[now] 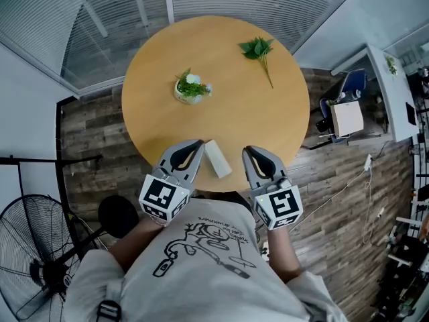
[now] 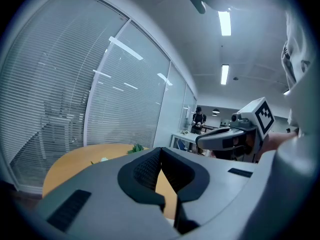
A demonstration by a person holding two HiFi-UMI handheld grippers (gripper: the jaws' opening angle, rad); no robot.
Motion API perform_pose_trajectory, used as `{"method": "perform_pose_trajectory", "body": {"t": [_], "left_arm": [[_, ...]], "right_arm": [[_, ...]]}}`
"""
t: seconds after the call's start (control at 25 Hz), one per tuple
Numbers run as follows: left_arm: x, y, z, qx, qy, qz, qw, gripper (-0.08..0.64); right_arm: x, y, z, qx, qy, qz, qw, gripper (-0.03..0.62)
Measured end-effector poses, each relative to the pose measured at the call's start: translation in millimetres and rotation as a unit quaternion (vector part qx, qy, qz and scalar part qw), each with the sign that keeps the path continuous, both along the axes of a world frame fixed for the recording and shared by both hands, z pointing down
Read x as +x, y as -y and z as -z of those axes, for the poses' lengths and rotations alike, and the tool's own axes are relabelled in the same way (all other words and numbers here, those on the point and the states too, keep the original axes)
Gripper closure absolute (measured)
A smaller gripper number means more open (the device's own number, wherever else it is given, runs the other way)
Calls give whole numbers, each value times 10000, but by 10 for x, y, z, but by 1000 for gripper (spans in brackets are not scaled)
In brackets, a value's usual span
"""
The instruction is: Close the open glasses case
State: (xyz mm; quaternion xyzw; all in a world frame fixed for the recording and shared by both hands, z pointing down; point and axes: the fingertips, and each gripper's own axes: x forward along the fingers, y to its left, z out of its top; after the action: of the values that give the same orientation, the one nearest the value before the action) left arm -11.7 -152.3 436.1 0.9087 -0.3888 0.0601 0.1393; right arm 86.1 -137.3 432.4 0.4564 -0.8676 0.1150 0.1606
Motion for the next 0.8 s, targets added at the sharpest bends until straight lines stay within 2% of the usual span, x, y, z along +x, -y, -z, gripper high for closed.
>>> {"method": "perform_pose_trajectory", "body": {"t": [0.8], "left_arm": [[3,-102,514,396,-174,56,9990,540]], "right_arm": [[29,-114,488,399,76,77,9991,565]]}}
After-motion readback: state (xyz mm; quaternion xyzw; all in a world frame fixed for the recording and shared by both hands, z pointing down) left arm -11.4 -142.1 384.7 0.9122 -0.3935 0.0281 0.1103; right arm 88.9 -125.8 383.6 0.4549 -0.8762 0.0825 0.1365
